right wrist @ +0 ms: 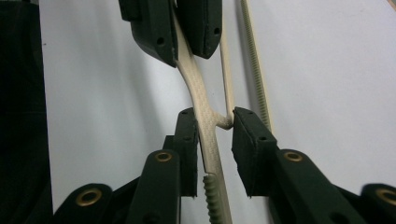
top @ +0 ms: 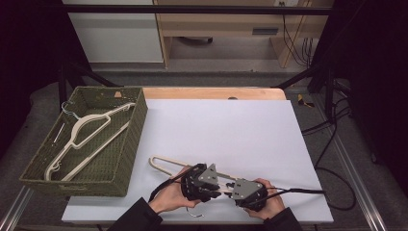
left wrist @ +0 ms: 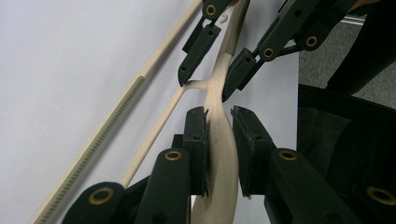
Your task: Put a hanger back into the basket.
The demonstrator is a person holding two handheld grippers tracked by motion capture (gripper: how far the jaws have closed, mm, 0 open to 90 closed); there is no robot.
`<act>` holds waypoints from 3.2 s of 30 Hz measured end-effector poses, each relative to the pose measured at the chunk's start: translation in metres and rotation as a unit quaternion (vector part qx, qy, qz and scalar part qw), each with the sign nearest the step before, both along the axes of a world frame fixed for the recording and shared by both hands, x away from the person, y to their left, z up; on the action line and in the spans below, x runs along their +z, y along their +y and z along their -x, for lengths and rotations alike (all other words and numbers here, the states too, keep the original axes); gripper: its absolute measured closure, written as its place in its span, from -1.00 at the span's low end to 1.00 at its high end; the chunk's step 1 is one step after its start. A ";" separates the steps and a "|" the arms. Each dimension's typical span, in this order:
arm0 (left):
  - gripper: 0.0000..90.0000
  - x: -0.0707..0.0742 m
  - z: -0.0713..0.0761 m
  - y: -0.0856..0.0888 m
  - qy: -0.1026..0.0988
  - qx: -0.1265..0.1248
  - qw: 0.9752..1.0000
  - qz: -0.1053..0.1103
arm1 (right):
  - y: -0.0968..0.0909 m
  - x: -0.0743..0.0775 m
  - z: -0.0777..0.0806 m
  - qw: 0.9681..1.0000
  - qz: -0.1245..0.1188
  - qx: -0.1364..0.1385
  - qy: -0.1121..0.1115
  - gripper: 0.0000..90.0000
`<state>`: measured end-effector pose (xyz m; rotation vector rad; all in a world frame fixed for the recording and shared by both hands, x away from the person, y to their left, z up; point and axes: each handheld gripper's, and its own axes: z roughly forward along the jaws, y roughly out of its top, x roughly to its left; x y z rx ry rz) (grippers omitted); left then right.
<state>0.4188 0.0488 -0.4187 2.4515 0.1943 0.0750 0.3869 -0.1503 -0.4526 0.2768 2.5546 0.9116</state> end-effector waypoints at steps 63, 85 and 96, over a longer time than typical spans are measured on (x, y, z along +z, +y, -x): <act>0.72 0.015 -0.020 0.070 -0.141 0.048 0.988 0.036 | -0.017 0.029 -0.024 0.993 -0.086 -0.069 0.029 0.51; 0.92 0.044 -0.010 0.082 -0.081 0.161 0.978 0.102 | -0.082 0.035 -0.032 0.940 -0.250 -0.227 0.055 -0.64; 0.92 0.093 0.003 0.115 -0.091 0.195 0.963 0.165 | -0.096 0.033 -0.033 0.926 -0.269 -0.261 0.050 -0.84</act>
